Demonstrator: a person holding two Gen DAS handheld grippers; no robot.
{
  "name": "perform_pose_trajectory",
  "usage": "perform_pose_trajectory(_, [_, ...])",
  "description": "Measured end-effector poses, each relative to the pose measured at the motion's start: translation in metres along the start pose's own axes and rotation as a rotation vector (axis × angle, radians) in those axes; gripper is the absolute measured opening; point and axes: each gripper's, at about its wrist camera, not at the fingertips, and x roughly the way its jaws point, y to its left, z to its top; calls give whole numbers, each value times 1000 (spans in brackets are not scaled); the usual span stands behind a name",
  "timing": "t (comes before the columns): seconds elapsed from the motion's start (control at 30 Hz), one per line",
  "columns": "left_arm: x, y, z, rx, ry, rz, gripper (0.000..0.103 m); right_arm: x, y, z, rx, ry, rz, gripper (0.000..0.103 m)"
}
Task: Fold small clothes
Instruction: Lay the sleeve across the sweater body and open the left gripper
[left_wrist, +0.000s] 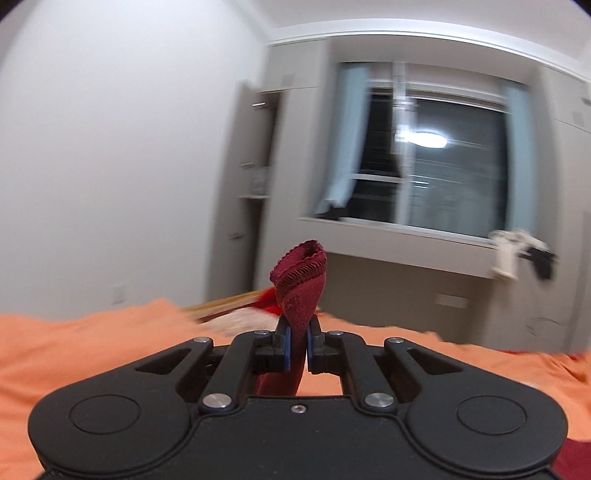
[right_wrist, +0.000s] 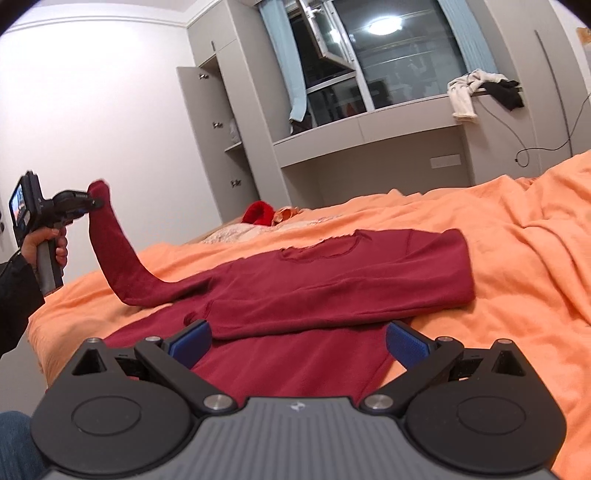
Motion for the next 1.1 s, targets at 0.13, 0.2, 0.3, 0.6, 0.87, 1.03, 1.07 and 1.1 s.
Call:
perform_pose_trajectory(0.13, [-16, -65, -8, 72, 2, -123, 8, -8, -2, 4, -28, -31, -30, 103])
perform_pose_trajectory(0.2, [-21, -99, -20, 100, 20, -179, 8, -12, -3, 7, -36, -46, -49, 103])
perform_pose_trajectory(0.3, [-34, -145, -41, 145, 41, -256, 8, -16, -5, 9, -48, -64, -75, 103])
perform_pose_trajectory(0.6, [-67, -210, -144, 211, 151, -454, 8, -23, -19, 13, -43, -98, -178, 103])
perform_pose_trajectory(0.87, [-85, -212, -217, 369, 317, -554, 18, -21, -35, 12, -15, -77, -225, 103])
perform_pose_trajectory(1.03, [-96, -204, -216, 393, 353, -589, 59, -16, -40, 8, -21, -59, -237, 103])
perform_pose_trajectory(1.07, [-98, -202, -214, 392, 351, -596, 64, -16, -40, 7, -22, -56, -240, 103])
perform_pose_trajectory(1.1, [-99, -200, -211, 392, 353, -604, 67, -15, -41, 7, -23, -52, -241, 103])
